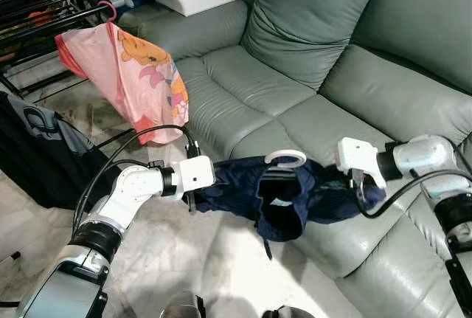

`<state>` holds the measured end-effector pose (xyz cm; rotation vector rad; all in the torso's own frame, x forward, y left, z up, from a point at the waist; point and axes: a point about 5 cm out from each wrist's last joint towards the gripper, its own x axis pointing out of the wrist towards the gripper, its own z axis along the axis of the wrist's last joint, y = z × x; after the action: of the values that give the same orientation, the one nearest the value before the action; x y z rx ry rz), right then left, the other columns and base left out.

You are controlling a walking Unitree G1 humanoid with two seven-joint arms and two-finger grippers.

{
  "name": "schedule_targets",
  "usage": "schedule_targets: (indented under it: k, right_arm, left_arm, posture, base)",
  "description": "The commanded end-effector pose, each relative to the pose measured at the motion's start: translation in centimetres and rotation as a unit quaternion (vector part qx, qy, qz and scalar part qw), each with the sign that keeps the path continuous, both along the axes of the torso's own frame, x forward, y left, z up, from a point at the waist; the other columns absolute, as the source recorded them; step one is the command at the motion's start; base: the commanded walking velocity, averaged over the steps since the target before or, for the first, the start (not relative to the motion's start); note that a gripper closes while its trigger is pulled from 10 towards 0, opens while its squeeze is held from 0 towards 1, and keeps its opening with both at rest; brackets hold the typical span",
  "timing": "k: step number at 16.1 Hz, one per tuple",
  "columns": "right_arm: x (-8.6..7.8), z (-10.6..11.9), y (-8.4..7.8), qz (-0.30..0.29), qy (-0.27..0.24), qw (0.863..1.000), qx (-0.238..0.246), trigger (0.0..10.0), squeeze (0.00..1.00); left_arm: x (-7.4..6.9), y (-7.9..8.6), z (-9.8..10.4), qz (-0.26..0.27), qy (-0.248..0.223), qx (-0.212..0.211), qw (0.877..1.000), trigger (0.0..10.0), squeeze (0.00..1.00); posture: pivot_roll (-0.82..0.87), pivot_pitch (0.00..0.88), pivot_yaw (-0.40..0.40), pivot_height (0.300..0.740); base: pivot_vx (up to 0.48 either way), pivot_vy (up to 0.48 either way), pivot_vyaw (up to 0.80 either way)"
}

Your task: Hang hanger

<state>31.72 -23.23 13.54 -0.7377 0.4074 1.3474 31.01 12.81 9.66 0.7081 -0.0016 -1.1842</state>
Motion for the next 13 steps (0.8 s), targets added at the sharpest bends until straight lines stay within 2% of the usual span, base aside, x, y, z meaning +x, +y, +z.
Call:
schedule_targets:
  k: [1,6,7,8,9,10,12,13]
  right_arm:
    - [-0.2,0.2,-0.2,0.008,0.007,1.000,-0.003,0.0,0.00]
    - [-0.7,-0.5,-0.1,0.000,0.018,1.000,0.016,0.0,0.00]
    - [-0.7,-0.7,0.0,-0.014,0.018,0.999,0.032,0.0,0.00]
    - [-0.7,-0.7,0.0,-0.018,0.018,0.999,0.038,0.0,0.00]
    - [-0.8,-0.9,0.0,-0.029,0.018,0.998,0.051,0.0,0.00]
    - [-0.9,-1.3,-0.1,-0.050,0.010,0.997,0.059,0.0,0.00]
    - [-0.9,-1.6,-0.1,-0.074,-0.006,0.995,0.068,0.0,0.00]
    - [-0.8,-2.3,0.0,-0.119,-0.037,0.989,0.083,0.0,0.00]
  left_arm:
    - [0.6,0.2,0.8,0.010,-0.014,-0.006,1.000,0.0,0.00]
    - [0.7,0.5,0.6,0.020,-0.013,-0.004,1.000,0.0,0.00]
    - [0.8,0.7,0.6,0.027,-0.019,0.003,0.999,2.5,0.00]
    - [0.9,0.7,0.6,0.030,-0.020,0.003,0.999,9.1,0.00]
    - [1.1,1.0,0.6,0.047,-0.013,-0.006,0.999,10.0,1.00]
    - [1.4,1.5,0.8,0.073,-0.027,-0.015,0.997,10.0,1.00]
    - [1.5,1.6,0.9,0.085,-0.043,-0.019,0.995,10.0,1.00]
    - [1.4,2.2,0.9,0.118,-0.043,-0.050,0.991,10.0,1.00]
  posture:
    - [-0.03,0.034,0.023,0.740]
    - [-0.03,0.027,0.028,0.740]
    - [-0.03,0.025,0.028,0.740]
    - [-0.03,0.023,0.028,0.740]
    - [-0.03,0.019,0.029,0.740]
    - [-0.03,0.015,0.030,0.740]
    - [-0.03,0.014,0.031,0.740]
    - [-0.04,0.010,0.040,0.740]
  base:
    - [0.000,0.000,0.00]
    - [0.000,0.000,0.00]
    - [0.000,0.000,0.00]
    - [0.000,0.000,0.00]
    - [0.000,0.000,0.00]
    - [0.000,0.000,0.00]
    - [0.000,0.000,0.00]
    - [0.000,0.000,0.00]
